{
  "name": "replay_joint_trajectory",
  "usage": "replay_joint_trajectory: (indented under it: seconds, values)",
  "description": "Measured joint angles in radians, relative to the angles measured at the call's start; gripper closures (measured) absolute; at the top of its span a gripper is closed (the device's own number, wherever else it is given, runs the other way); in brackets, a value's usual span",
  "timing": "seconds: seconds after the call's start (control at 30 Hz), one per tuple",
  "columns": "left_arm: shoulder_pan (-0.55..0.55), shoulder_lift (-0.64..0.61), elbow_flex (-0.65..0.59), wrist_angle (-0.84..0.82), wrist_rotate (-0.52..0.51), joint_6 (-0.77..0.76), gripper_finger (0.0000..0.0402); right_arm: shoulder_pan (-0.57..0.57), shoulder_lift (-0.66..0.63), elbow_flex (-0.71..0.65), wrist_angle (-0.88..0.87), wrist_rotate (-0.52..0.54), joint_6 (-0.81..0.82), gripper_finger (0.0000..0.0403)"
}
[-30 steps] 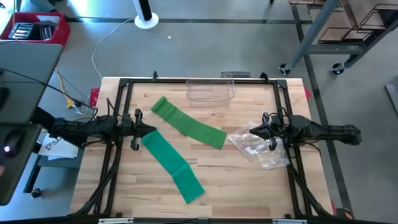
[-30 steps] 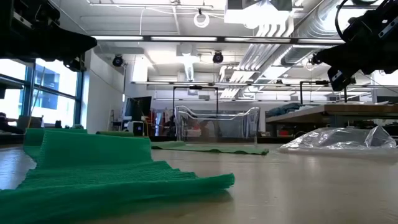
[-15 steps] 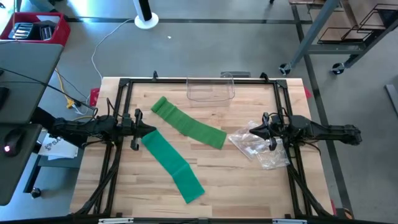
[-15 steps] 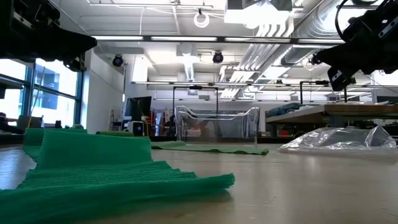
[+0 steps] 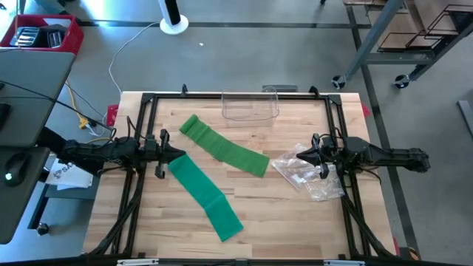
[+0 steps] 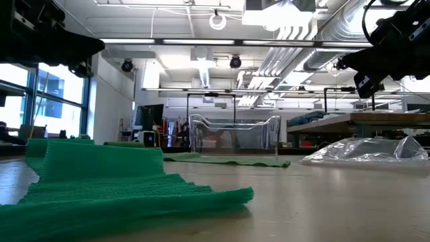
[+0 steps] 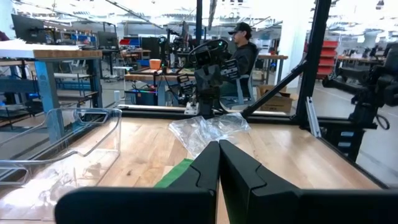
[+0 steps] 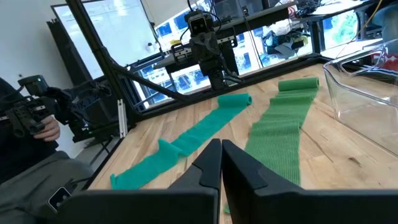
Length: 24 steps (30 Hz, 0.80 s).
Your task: Roll bandage
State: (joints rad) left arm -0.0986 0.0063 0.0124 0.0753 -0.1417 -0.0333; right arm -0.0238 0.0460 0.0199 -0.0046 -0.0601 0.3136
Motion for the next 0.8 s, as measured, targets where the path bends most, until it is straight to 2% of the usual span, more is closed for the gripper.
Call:
replay_joint_trajectory:
  seconds: [0.2, 0.27, 0.37, 0.6, 0.8]
  values:
    - [0.000, 0.002, 0.000, 0.003, -0.008, -0.171, 0.0397, 0.000, 0.000, 0.000, 0.000, 0.000, 0.000, 0.0399]
    - [0.001, 0.007, 0.001, -0.001, -0.030, -0.183, 0.0397, 0.000, 0.000, 0.000, 0.000, 0.000, 0.000, 0.0399]
    - [0.001, 0.045, 0.002, -0.034, -0.081, -0.280, 0.0397, 0.000, 0.000, 0.000, 0.000, 0.000, 0.000, 0.0399]
    - [-0.023, 0.336, 0.012, -0.027, -0.160, -0.390, 0.0396, 0.000, 0.000, 0.000, 0.000, 0.000, 0.000, 0.0399]
    - [-0.044, 0.602, 0.177, -0.131, -0.205, -0.378, 0.0382, 0.000, 0.000, 0.000, 0.000, 0.000, 0.000, 0.0399]
